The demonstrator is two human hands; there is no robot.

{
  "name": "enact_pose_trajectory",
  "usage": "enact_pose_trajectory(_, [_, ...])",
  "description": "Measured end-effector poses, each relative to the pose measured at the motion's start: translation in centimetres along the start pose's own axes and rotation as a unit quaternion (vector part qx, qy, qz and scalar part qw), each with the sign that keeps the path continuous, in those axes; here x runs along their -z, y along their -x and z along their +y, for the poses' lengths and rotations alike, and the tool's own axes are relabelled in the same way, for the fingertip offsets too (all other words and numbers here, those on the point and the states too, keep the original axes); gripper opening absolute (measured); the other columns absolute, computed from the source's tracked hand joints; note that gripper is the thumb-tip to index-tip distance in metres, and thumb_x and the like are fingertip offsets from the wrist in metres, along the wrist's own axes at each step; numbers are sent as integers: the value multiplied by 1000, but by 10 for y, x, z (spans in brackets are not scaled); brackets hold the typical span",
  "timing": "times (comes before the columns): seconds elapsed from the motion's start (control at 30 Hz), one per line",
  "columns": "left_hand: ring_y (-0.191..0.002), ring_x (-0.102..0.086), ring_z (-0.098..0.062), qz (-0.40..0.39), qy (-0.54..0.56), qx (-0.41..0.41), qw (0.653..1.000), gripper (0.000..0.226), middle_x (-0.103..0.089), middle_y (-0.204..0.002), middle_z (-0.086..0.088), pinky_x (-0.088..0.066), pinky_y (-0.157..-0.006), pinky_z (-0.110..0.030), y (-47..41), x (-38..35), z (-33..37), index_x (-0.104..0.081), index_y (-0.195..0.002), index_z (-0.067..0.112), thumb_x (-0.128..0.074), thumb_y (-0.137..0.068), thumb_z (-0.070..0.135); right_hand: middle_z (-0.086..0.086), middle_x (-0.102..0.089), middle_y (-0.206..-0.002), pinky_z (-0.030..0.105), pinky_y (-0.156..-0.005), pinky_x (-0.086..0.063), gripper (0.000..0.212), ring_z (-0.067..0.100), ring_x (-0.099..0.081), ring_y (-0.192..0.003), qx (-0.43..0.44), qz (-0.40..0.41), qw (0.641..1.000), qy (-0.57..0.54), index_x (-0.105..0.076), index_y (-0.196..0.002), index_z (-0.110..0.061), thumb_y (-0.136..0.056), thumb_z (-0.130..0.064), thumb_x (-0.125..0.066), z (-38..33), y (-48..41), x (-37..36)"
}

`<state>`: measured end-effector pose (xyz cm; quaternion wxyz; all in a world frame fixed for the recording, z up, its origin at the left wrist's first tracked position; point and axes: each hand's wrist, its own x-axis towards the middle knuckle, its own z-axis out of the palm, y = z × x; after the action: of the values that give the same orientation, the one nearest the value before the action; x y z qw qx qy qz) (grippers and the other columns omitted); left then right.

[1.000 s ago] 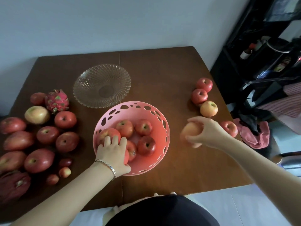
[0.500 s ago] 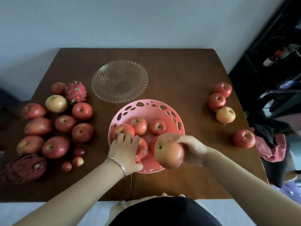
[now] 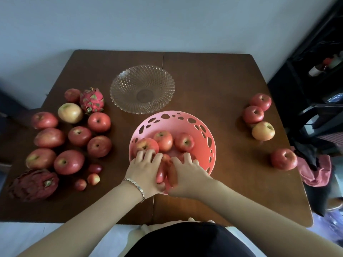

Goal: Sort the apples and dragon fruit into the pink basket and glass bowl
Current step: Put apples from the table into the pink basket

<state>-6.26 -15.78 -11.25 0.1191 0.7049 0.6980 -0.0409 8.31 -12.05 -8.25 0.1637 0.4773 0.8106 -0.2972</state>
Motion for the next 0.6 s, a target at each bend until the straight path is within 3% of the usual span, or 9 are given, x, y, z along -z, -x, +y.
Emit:
enact_pose_trajectory(0.1, [-73,-64,-29,-2,-3,2,1000,78,-65,-90,-3,-54,-52,-32,0,0,2,-59,-94,20,-66,-26,56,13,-31,-131,43,-90,-44,81,36,-42,-114,14,-67,997,-20,-24,-138,-23,-73,-46,-66,11,3,10])
enact_pose_trajectory(0.23, [-74,-64,-32,-14,-2,2,1000,83,-65,-91,-5,-55,-56,-33,-1,2,0,-60,-96,17,-72,-23,57,12,-33,-131,38,-88,-44,80,34,-40,-116,-34,25,999,4,-33,-135,-23,-70,-61,-63,6,4,0])
enact_pose_trajectory(0.33, [-103,-56,-37,-44,19,6,999,84,-56,-116,-8,-52,-80,-39,1,9,5,-56,-117,15,-77,-44,50,11,-31,-132,37,-88,-45,83,31,-37,-118,-36,46,998,18,-33,-136,-24,-69,-62,-65,6,0,-8])
enact_pose_trajectory(0.4, [-123,-38,-32,-52,19,9,998,82,-38,-136,-4,-40,-99,-36,2,11,7,-38,-134,20,-69,-63,49,9,-30,-132,39,-91,-45,87,31,-37,-119,-20,48,999,-8,-31,-137,-27,-66,-65,-65,14,-1,-10])
enact_pose_trajectory(0.47, [-130,-28,-27,-75,13,15,997,79,-29,-141,0,-29,-106,-35,1,13,8,-29,-137,25,-63,-70,50,6,-28,-134,41,-98,-44,92,29,-36,-122,-2,20,998,-67,-25,-141,-31,-66,-66,-64,25,1,-10])
enact_pose_trajectory(0.6, [-132,-28,-16,-90,107,1,990,67,-36,-137,12,-19,-108,-35,-3,26,18,-40,-128,36,-45,-65,58,-1,-27,-138,34,-101,-43,83,21,-41,-125,15,7,980,-199,-24,-142,-24,-74,-47,-68,44,5,-8])
